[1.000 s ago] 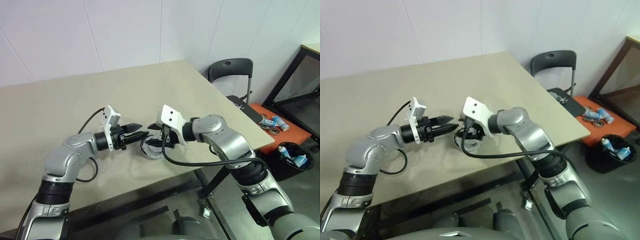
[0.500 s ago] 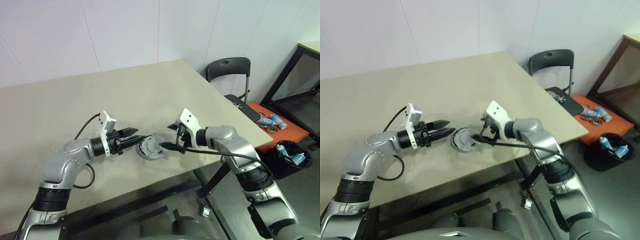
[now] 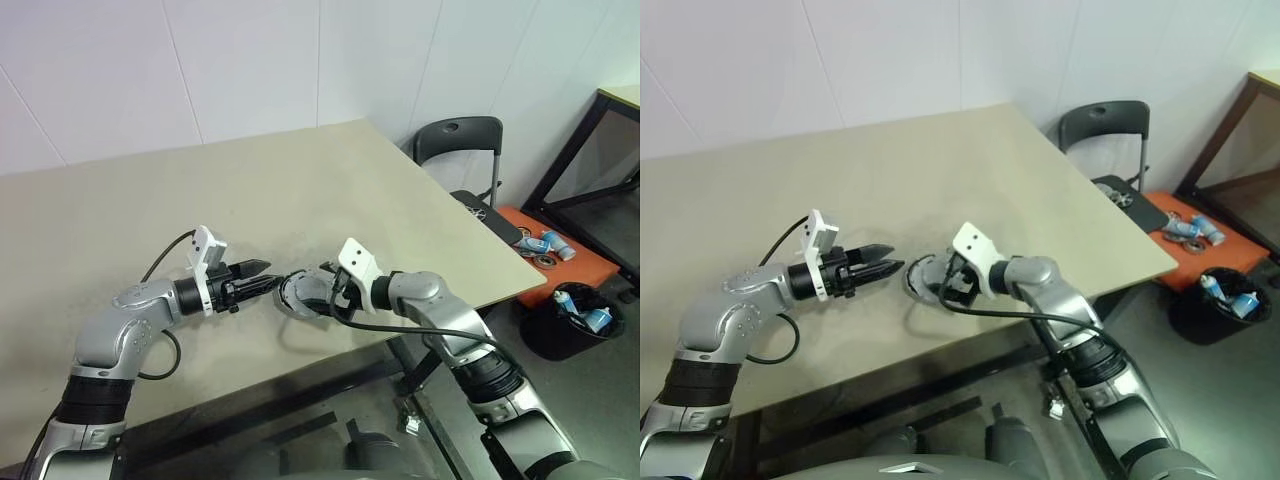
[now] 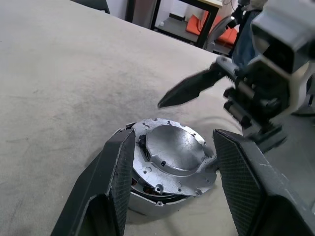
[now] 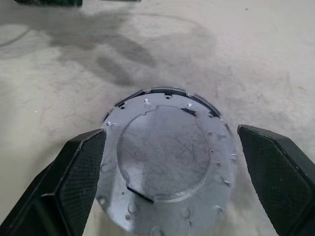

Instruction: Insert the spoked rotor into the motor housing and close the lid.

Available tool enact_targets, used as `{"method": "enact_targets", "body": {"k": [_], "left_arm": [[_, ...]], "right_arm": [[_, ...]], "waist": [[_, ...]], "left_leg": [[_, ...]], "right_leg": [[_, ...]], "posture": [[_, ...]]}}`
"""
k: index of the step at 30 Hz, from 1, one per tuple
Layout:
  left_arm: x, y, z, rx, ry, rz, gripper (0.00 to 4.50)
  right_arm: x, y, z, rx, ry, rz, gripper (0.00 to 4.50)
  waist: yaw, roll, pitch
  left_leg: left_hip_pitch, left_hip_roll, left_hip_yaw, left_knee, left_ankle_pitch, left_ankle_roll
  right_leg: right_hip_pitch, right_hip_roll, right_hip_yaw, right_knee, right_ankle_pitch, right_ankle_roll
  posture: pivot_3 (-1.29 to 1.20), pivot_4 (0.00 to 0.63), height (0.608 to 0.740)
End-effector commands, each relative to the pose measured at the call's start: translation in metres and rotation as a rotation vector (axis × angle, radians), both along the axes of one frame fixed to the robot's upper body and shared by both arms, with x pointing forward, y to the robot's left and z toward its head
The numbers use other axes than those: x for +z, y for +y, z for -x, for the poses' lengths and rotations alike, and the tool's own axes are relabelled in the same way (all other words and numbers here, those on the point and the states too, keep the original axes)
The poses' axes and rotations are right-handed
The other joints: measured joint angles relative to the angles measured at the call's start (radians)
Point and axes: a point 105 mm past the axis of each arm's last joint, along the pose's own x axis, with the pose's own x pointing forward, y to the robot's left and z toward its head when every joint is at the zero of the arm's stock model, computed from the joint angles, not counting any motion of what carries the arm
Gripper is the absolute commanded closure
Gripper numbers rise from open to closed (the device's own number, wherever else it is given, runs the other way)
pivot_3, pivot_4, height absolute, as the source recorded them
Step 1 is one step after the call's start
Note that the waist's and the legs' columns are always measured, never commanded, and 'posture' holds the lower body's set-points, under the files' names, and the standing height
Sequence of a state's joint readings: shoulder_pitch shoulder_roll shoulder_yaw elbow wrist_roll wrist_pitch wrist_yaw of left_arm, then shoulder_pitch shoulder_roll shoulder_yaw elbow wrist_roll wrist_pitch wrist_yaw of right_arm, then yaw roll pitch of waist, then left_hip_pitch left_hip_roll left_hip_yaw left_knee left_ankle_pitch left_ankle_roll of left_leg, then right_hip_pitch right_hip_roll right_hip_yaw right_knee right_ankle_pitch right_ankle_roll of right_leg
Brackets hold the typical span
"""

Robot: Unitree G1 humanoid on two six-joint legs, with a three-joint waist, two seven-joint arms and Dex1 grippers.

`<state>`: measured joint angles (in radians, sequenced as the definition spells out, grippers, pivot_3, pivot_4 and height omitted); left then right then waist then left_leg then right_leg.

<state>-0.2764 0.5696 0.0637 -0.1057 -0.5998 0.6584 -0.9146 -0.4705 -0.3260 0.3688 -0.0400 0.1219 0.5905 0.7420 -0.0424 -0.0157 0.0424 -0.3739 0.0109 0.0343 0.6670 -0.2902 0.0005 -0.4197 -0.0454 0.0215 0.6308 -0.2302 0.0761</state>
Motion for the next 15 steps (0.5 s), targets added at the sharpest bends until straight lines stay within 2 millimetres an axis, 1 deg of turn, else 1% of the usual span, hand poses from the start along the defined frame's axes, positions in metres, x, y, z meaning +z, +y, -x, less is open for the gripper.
{"method": "enact_targets", "body": {"k": [1, 8, 15], "left_arm": [[0.0086, 0.0053, -0.0017, 0.005, -0.041, -0.009, 1.84], [0.0070, 0.0087, -0.0008, 0.015, -0.038, -0.009, 1.84], [0.0069, 0.0115, 0.0005, 0.029, -0.041, -0.008, 1.84]], "right_arm": [[0.0042, 0.0052, -0.0023, 0.003, -0.048, -0.010, 0.03], [0.0011, 0.0074, -0.0048, 0.001, -0.015, -0.025, 0.03], [-0.0026, 0.0034, -0.0093, -0.029, 0.060, -0.060, 0.03]], "waist": [[0.000, 0.000, 0.000], [0.000, 0.000, 0.000], [-0.001, 0.000, 0.000]], "left_leg": [[0.000, 0.000, 0.000, 0.000, 0.000, 0.000], [0.000, 0.000, 0.000, 0.000, 0.000, 0.000], [0.001, 0.000, 0.000, 0.000, 0.000, 0.000]], "right_leg": [[0.000, 0.000, 0.000, 0.000, 0.000, 0.000], [0.000, 0.000, 0.000, 0.000, 0.000, 0.000], [0.000, 0.000, 0.000, 0.000, 0.000, 0.000]], "posture": [[0.00, 0.000, 0.740], [0.00, 0.000, 0.740], [0.00, 0.000, 0.740]]}}
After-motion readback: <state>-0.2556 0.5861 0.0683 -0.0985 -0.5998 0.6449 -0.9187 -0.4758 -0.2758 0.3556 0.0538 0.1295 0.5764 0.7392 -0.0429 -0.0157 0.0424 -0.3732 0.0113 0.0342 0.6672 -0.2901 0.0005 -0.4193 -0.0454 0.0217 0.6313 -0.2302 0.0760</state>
